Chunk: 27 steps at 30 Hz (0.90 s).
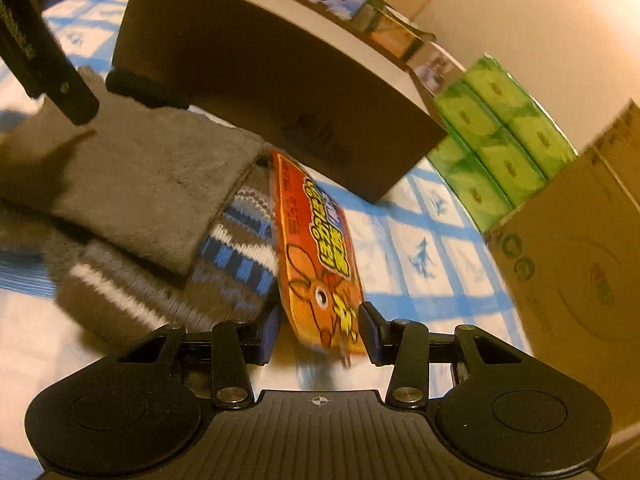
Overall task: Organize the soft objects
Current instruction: 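Lift the orange packet with the right tool while the left tool grasps the black round pad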
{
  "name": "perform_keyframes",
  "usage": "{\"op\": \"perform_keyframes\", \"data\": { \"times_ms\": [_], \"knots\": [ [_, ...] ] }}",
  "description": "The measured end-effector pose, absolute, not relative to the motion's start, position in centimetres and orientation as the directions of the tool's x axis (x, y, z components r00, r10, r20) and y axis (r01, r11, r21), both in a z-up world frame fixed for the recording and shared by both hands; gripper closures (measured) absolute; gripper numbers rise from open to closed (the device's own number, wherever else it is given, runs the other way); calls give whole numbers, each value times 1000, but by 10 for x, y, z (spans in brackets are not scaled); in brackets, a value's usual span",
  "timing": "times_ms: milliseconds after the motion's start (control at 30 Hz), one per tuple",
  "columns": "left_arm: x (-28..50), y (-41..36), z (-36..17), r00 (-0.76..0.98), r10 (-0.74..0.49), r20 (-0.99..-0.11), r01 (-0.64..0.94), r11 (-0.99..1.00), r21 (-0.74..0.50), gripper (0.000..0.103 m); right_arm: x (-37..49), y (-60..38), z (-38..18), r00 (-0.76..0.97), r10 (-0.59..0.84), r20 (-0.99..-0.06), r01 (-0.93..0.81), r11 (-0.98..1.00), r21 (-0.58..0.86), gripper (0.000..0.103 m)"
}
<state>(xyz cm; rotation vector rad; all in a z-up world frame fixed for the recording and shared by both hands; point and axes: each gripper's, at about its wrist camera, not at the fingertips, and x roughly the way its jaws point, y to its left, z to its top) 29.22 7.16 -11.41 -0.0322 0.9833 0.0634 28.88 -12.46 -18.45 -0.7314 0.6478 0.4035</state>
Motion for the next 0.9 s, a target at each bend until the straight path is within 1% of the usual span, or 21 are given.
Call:
{"op": "perform_keyframes", "data": {
  "times_ms": [67,100,133,167,200,300,400,533,633,800,900],
  "knots": [
    [293,71,-115,550,49,-834,-69,998,13,15,292,-121,-191,750,127,-649,-555,654,-514,60],
    [294,71,-115,550,51,-833,-68,998,16,15,293,-119,-194,757,125,-641,-556,639,-532,62],
    [295,72,-115,551,54,-833,-69,997,19,15,294,-119,-196,765,135,-629,-559,625,-545,66],
    [297,72,-114,552,57,-832,-70,997,21,15,294,-120,-196,772,146,-619,-560,619,-551,80],
    [298,73,-113,556,56,-829,-68,997,21,15,295,-121,-197,773,153,-616,-562,615,-553,86],
    [302,75,-110,566,59,-822,-66,997,26,15,298,-127,-190,787,176,-591,-548,639,-539,96],
    [309,79,-110,568,59,-821,-71,997,22,15,308,-140,-170,783,213,-584,-527,725,-443,100],
    [317,84,-109,576,59,-815,-67,997,24,15,333,-167,-142,759,267,-595,-481,845,-234,101],
    [323,87,-111,579,58,-813,-55,998,32,15,351,-187,-127,736,300,-606,-440,893,-93,101],
    [339,91,-119,566,39,-823,-30,999,27,15,355,-201,-111,725,310,-615,-394,919,-1,101],
    [350,92,-126,551,22,-835,-8,1000,21,15,349,-202,-111,720,308,-621,-386,922,10,101]
  ]
}}
